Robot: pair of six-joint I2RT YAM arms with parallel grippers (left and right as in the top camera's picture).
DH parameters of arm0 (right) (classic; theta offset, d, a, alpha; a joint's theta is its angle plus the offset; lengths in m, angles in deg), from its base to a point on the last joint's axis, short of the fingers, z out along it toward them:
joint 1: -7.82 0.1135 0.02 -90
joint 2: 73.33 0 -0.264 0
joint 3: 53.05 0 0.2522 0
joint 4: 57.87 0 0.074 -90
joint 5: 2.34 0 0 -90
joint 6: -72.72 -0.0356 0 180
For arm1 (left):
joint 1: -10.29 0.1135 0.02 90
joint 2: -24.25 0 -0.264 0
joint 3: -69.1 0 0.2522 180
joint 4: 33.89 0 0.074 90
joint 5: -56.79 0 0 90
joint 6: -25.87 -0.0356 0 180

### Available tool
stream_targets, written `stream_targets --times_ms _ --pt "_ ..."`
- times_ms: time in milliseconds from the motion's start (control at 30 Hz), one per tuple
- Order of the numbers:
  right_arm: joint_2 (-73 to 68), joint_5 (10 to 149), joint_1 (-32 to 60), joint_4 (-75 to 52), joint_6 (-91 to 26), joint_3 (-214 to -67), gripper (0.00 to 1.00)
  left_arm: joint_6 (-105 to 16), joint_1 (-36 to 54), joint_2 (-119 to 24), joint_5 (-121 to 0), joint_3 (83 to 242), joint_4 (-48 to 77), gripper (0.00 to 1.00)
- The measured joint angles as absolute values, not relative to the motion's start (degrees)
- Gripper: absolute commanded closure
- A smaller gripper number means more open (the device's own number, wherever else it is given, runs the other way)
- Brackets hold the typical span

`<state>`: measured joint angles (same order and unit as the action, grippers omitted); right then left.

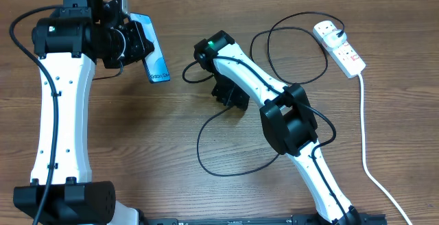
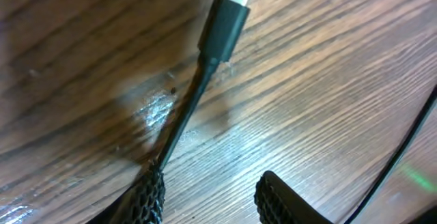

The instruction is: Plug charger to phone and switch on socket

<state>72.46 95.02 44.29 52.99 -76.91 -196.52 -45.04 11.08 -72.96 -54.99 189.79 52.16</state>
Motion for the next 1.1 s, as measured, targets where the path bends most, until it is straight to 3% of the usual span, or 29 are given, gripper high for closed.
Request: stream_targets --times_ms 300,467,600,733,1100 --pt "72.0 95.2 44.7 53.7 -74.9 -191.7 0.65 -45.0 11.1 -73.0 -55.0 189.8 52.5 0.96" --pt "69.8 95.6 46.3 53.1 -74.9 -188.9 0.61 -45.2 11.1 -73.0 -55.0 189.8 52.2 0.96" --pt "64.3 95.5 47.3 52.8 -74.3 -188.4 0.51 -45.2 11.1 -73.0 -54.6 189.8 51.6 0.96" --pt "56.6 93.4 47.3 50.3 -73.5 -188.4 0.51 -43.6 12.0 -73.0 -53.4 189.8 50.4 0.96" --pt "54.1 84.7 54.9 34.8 -69.8 -180.0 0.46 -39.1 28.5 -73.0 -51.8 189.8 54.0 0.96"
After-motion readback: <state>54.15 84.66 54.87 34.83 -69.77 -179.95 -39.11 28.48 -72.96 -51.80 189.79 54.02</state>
